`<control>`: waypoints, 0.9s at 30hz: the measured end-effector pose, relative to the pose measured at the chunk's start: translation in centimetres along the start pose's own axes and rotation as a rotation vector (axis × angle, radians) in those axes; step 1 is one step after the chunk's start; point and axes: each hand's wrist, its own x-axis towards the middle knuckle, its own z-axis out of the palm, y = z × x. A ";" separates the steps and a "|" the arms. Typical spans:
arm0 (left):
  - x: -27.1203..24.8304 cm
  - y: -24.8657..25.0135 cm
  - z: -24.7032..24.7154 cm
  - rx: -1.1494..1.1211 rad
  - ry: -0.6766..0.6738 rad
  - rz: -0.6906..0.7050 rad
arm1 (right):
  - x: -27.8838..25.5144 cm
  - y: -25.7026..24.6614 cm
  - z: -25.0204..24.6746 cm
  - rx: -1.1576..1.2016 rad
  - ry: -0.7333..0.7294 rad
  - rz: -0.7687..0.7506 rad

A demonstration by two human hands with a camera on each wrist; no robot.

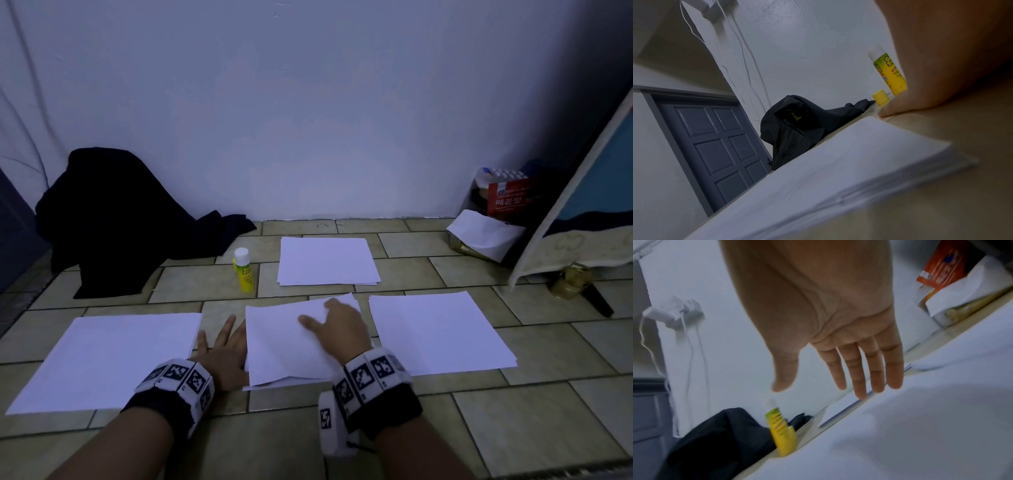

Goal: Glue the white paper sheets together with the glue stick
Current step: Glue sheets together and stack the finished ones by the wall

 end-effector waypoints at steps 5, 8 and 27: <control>0.3 -0.2 0.2 0.019 -0.001 0.002 | 1.6 2.5 -1.7 -0.167 0.082 0.217; 0.3 -0.1 0.1 0.026 -0.011 0.006 | 2.3 3.5 -1.7 -0.151 0.069 0.257; 0.0 -0.3 -0.2 -0.073 0.002 0.058 | 2.3 4.6 -2.8 0.003 0.036 0.280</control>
